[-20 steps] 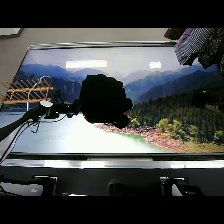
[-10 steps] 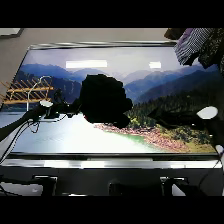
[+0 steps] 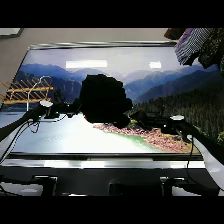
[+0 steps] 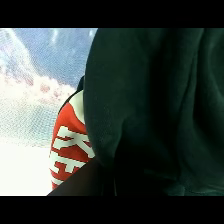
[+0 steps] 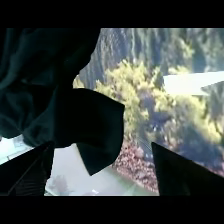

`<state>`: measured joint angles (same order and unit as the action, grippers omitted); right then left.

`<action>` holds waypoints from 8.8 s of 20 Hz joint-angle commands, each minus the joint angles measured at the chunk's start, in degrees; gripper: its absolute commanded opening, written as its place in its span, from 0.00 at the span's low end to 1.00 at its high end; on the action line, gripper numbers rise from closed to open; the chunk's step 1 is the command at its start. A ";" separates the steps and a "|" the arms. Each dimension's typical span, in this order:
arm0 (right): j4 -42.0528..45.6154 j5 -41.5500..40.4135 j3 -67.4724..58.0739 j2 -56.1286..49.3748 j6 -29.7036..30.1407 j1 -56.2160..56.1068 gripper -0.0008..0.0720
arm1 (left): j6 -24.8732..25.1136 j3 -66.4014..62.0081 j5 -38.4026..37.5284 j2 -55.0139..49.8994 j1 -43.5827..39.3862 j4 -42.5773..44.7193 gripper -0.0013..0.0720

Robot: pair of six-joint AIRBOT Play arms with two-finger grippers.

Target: Fold the clothes and pants, and hang the long-sleeved shirts on hangers.

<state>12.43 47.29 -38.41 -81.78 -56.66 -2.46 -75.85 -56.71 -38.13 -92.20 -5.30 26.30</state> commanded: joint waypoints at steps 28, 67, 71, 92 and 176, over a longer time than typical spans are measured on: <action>58.86 17.81 -71.25 45.18 -35.26 3.80 0.07 | 2.36 -47.54 -8.87 48.30 6.62 14.78 0.07; 65.61 24.11 -30.60 13.62 -44.65 3.67 0.07 | -25.11 4.20 -29.62 36.83 27.08 35.56 1.00; 64.48 24.50 -30.18 13.62 -44.65 3.67 0.07 | -25.35 25.88 -32.00 53.07 38.49 29.97 1.00; 64.37 23.56 -30.01 13.62 -44.72 3.63 0.07 | -30.45 37.94 -32.94 46.64 39.80 24.85 0.99; 32.37 27.34 -5.88 13.51 -25.94 18.91 0.78 | -26.12 1.40 -29.83 28.11 26.62 42.58 0.87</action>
<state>54.61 79.37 -58.70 -72.55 -86.65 16.32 -101.97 -64.62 -70.17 -68.12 20.97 68.40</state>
